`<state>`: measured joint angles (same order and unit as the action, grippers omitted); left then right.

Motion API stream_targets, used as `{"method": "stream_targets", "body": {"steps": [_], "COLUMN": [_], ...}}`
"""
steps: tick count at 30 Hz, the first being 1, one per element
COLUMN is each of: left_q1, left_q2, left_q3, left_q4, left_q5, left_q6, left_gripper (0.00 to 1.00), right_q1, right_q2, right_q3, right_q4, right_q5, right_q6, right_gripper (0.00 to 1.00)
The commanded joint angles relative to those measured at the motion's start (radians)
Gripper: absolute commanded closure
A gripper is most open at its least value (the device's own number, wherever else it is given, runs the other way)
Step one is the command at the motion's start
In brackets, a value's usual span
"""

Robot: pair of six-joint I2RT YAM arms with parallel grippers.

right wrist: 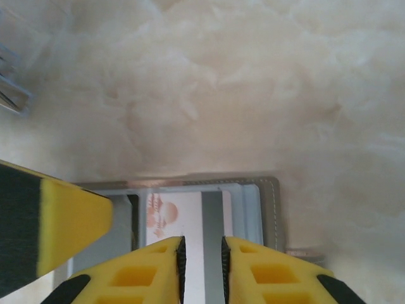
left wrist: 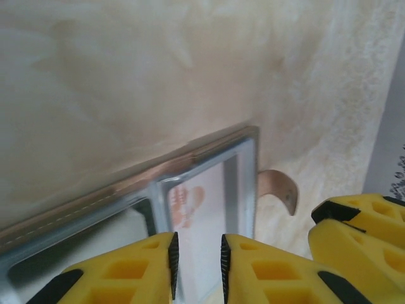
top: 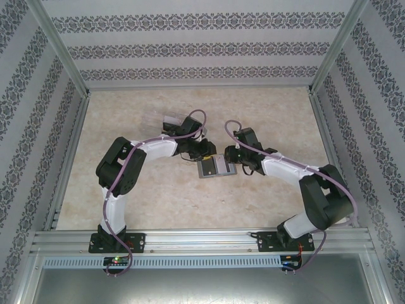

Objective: Take the credit cards out of the card holder

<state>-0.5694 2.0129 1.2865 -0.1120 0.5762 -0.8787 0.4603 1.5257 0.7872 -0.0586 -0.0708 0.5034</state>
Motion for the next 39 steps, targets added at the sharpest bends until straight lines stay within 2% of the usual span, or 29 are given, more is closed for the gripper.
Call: {"method": "stream_targets", "body": {"steps": [1,13,26,39], "left_q1": [-0.006,-0.019,-0.027,-0.034], "left_q2": [-0.036,-0.002,0.012,0.052], "left_q3": [-0.021,-0.007,0.018,0.055], "left_q4": [-0.007,0.008,-0.023,-0.103], "left_q5": [-0.009,0.036,0.052,0.027], "left_q6": [-0.036,-0.051,-0.048,-0.056], "left_gripper": [0.74,0.74,0.73,0.74], "right_q1": [0.0,-0.001,-0.001,-0.005], "right_q2": [0.037,0.159,0.221,0.243], "right_q3": [0.049,0.125,0.165,0.175], "right_q4": [-0.059,-0.135,-0.195,-0.208], "right_q5": [-0.015,-0.047,-0.013,-0.03], "right_q6": [0.016,0.018,0.025,0.033], "right_gripper": [0.76,0.74,0.68,0.7]}}
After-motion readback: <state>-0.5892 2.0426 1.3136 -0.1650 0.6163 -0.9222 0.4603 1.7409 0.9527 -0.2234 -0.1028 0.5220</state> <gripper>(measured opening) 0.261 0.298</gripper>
